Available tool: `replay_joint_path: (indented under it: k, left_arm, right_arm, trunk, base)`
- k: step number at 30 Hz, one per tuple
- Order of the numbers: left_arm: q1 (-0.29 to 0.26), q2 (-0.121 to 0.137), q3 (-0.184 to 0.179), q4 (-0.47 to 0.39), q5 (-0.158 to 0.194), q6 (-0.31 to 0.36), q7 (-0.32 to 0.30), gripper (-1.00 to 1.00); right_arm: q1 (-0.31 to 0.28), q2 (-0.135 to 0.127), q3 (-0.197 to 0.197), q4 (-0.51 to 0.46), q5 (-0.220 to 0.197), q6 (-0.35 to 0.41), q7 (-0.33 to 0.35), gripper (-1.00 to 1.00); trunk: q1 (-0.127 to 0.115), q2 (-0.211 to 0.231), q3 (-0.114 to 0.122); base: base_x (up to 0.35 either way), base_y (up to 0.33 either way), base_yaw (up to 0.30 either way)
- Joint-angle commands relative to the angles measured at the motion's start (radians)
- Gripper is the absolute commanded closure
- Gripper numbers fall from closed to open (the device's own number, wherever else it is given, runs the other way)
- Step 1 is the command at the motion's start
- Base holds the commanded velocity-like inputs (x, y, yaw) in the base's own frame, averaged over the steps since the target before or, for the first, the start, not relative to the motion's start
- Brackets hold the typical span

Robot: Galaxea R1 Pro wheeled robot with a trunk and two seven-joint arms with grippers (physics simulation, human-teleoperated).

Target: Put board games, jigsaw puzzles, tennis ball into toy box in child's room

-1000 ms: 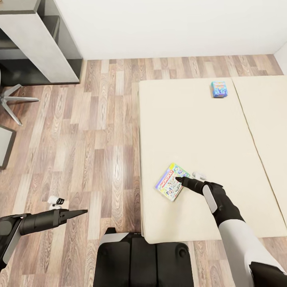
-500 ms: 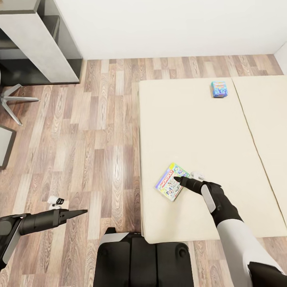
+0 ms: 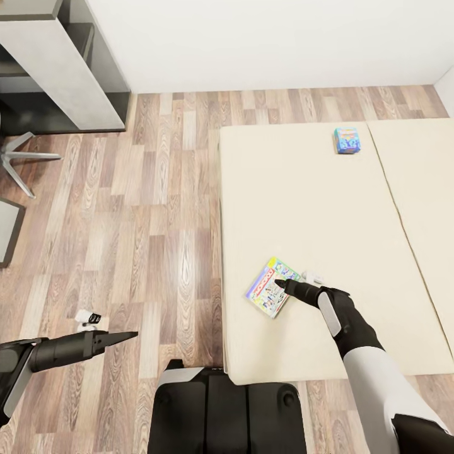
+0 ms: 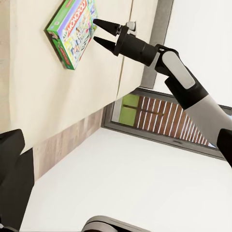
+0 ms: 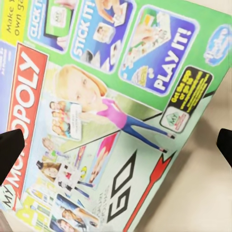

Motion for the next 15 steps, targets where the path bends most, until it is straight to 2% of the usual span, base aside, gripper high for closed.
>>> replay_joint_path:
  k: [1, 15]
  left_arm:
    - [0.0, 0.0, 0.0, 0.0, 0.0, 0.011, -0.004, -1.0]
    - [0.0, 0.0, 0.0, 0.0, 0.0, 0.011, -0.004, -1.0]
  right_arm:
    - [0.0, 0.001, -0.003, -0.001, -0.001, 0.006, 0.004, -1.0]
    - [0.0, 0.002, -0.003, -0.002, 0.001, 0.005, 0.004, -1.0]
  trunk:
    - [0.001, -0.002, -0.002]
    - [0.001, -0.002, -0.024]
  base:
    - [0.0, 0.0, 0.0]
    - [0.0, 0.0, 0.0]
